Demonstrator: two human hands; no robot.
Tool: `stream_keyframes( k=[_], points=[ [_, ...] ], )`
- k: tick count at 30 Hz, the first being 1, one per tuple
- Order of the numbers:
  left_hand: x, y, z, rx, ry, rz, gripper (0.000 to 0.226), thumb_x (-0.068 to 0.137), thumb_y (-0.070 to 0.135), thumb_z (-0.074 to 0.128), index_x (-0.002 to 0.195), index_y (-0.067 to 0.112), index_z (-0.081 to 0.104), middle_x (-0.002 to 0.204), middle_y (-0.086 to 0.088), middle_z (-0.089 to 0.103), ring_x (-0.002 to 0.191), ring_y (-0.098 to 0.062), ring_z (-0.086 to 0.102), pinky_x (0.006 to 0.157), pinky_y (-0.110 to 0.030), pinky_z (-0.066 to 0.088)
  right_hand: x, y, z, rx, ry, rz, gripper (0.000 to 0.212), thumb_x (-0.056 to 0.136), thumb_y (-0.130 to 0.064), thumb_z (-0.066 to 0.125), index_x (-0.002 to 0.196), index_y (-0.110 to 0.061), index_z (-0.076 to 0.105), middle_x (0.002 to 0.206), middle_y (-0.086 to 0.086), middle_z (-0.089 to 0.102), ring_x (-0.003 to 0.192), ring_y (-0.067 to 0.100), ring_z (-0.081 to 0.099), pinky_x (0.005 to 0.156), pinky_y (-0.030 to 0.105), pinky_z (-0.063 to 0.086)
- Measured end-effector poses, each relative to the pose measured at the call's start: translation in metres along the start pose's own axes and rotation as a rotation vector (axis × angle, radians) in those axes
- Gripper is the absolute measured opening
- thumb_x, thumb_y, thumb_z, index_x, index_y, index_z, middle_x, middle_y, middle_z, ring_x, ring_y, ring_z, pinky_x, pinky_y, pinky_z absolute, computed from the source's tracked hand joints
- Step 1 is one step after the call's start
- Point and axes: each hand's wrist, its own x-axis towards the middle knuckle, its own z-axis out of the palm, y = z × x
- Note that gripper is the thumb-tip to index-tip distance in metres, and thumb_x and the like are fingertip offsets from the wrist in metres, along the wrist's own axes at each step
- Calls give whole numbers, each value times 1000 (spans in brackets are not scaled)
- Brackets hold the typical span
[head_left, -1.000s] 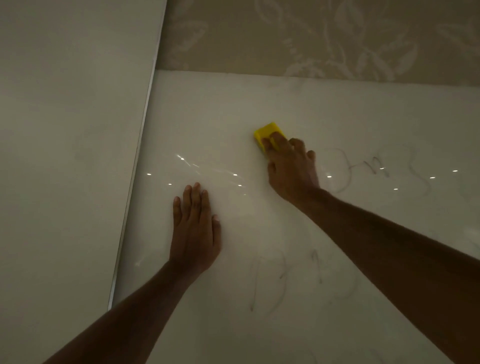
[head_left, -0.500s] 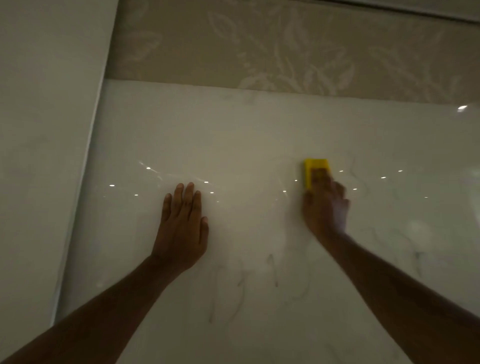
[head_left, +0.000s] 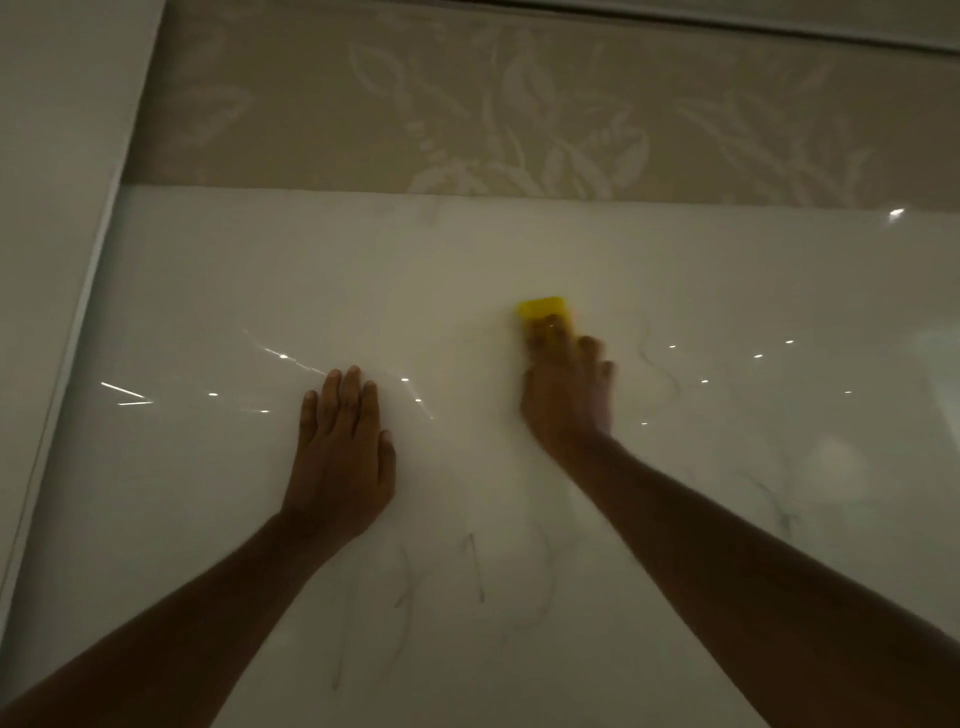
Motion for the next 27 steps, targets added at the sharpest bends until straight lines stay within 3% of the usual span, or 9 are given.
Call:
stream_keyframes(
  k=[2,4,6,10,12,17,19,25,27],
  points=[
    [1,5,2,-7,6,-30,67,96,25,28,145,-16,47,155,-38,41,147,-57,36,120,-70,29,-16,-24,6,-22,-53,-470,58,93,-23,35,151,-27,32,160,-1,27,113,36,43,78,42,35],
    [3,11,1,-15,-10,-65,69,96,28,26,145,-17,46,156,-39,39,148,-57,35,121,-70,28,-17,-24,5,-12,-80,-691,56,94,-27,40,150,-29,36,157,-2,33,114,34,47,76,41,38],
    [5,15,0,-12,-18,-93,72,95,30,24,146,-16,45,158,-38,37,149,-57,33,122,-68,26,3,-3,0,3,-85,-585,61,93,-24,44,152,-32,31,161,-4,27,116,34,44,81,41,37],
    [8,24,-2,-7,-41,-88,75,93,31,22,148,-15,44,160,-36,34,150,-56,31,123,-66,26,31,62,-9,45,-36,61,62,95,-21,44,153,-31,25,162,-2,21,119,37,41,88,45,38],
    [9,32,0,-6,-44,-71,73,93,30,23,147,-15,45,160,-36,36,150,-56,32,123,-67,26,17,74,-11,30,-16,152,60,96,-21,44,153,-29,27,162,1,22,118,39,41,89,46,39],
    [19,66,6,-25,-50,-35,70,94,30,27,143,-15,49,156,-37,41,148,-56,35,121,-69,28,-59,88,2,4,-46,-687,64,91,-25,52,151,-30,31,158,-2,30,113,35,49,73,40,42],
    [24,79,10,-26,-55,1,69,95,29,28,143,-15,49,156,-36,42,148,-56,35,120,-69,29,-54,118,0,-7,-47,-807,62,92,-28,46,151,-34,26,157,-4,28,115,32,47,73,39,43],
    [30,113,17,-25,-64,47,67,95,28,29,141,-15,51,153,-37,45,145,-57,40,118,-71,32,-7,211,-7,111,47,420,61,94,-22,48,152,-27,30,161,3,25,118,41,41,89,48,38],
    [34,120,19,-24,-62,54,67,95,27,29,141,-16,52,152,-37,46,144,-58,41,118,-71,32,-4,203,-12,122,50,533,60,94,-22,47,151,-27,30,159,5,27,118,42,41,89,48,38]
  ],
)
